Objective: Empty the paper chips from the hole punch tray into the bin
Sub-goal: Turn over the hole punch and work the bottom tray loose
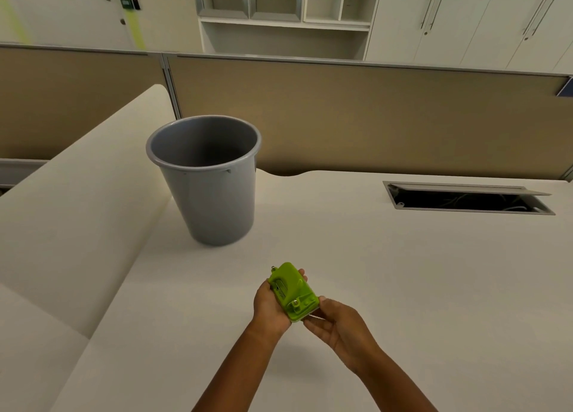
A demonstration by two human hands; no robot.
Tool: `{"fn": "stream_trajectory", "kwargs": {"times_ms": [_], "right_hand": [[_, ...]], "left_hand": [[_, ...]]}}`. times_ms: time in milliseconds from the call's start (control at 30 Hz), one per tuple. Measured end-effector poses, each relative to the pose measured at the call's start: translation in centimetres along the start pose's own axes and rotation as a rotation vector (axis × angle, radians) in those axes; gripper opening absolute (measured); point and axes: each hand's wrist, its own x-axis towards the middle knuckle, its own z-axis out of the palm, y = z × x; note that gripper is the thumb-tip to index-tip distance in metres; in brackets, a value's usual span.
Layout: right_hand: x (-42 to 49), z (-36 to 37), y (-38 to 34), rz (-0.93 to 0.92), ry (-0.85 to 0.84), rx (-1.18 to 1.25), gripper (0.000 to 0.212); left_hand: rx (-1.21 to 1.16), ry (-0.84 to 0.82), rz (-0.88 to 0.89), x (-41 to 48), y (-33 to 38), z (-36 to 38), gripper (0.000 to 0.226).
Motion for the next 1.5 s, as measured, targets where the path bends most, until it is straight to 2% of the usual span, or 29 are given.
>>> {"fn": "stream_trajectory", "kwargs": {"times_ms": [267,333,567,700,900,1067,1233,1500], "right_hand": [[0.1,1.8,-0.8,-0.333,0.069,-0.616,0.019],[0.1,2.1,-0.5,-0.385,0.062,-0.687,0.015],[0.4,1.9,0.2,-0.349,0.030,-0.508,0.009],[0.4,1.7,0.1,-0.344,0.009,-0.437,0.017],[0.8,1.6,-0.6,-0.342,0.060,-0.331,0.019],[1.8,1.6,-1.5,-0.400,0.167,-0.280,0.014],[2.7,1.7,-2.3,-0.401,0.270,-0.254,0.021],[2.8,2.0,-2.5,-0.401,0.252,-0.244,0.023]], "left_hand": [[0.117,0.016,0.013,-0.3,-1.0,0.4,0.045],[0.113,0.023,0.013,-0.4,-1.0,0.6,0.044],[0.097,0.059,0.026,-0.6,-0.7,0.8,0.037],[0.054,0.054,0.004,-0.5,-0.7,0.8,0.037],[0.073,-0.109,-0.028,-0.6,-1.0,1.1,0.045],[0.061,-0.228,-0.002,-0.8,-2.5,0.6,0.039],[0.089,-0.219,0.068,-1.2,-4.0,0.3,0.029],[0.070,-0.175,0.110,-1.4,-4.0,0.6,0.032]]}}
